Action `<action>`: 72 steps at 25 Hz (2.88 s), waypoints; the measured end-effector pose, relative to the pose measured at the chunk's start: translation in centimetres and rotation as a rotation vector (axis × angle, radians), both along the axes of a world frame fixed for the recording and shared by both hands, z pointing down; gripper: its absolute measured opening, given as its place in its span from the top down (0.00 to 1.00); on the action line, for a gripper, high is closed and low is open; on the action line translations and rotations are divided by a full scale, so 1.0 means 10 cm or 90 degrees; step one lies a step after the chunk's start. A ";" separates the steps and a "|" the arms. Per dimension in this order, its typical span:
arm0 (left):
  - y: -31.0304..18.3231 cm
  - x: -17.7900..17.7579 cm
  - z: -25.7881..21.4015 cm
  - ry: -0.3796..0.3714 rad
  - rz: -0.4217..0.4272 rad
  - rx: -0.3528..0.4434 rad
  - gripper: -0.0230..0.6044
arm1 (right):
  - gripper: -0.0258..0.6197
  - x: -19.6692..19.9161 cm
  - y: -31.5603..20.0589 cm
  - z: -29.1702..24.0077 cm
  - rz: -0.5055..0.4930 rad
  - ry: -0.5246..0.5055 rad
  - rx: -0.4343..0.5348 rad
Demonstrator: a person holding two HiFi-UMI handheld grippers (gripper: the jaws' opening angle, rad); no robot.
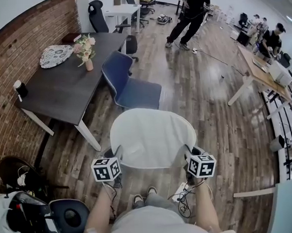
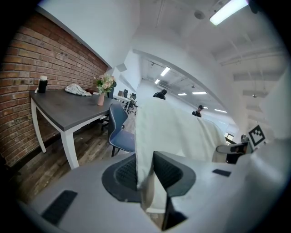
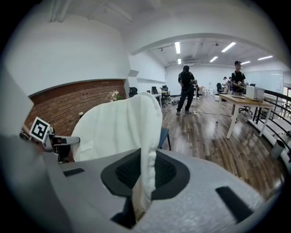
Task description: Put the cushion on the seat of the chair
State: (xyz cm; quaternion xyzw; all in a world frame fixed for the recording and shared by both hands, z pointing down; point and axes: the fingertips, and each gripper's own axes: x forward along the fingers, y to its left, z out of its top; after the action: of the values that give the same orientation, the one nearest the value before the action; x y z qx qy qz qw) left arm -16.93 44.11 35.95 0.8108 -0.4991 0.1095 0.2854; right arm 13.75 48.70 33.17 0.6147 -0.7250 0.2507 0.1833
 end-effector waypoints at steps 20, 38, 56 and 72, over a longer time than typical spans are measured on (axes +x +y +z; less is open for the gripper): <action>-1.45 0.54 -0.13 0.002 -0.013 0.027 0.84 | 0.90 0.56 -1.52 -0.12 -0.011 -0.010 0.028; -2.79 1.44 -0.19 -0.018 -0.021 0.036 0.84 | 0.89 1.49 -3.01 -0.03 -0.035 -0.032 0.019; -3.67 1.62 -0.18 -0.045 -0.020 0.042 0.84 | 0.88 1.69 -3.91 0.13 -0.018 -0.058 0.018; -5.59 1.31 -0.18 -0.032 -0.017 0.047 0.84 | 0.88 1.37 -5.80 0.06 -0.032 -0.062 0.033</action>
State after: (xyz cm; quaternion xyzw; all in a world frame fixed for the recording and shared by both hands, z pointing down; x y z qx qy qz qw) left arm -3.78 -11.75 34.15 0.8111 -0.5206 0.1076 0.2439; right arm 27.49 -9.34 33.75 0.5880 -0.7546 0.2564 0.1381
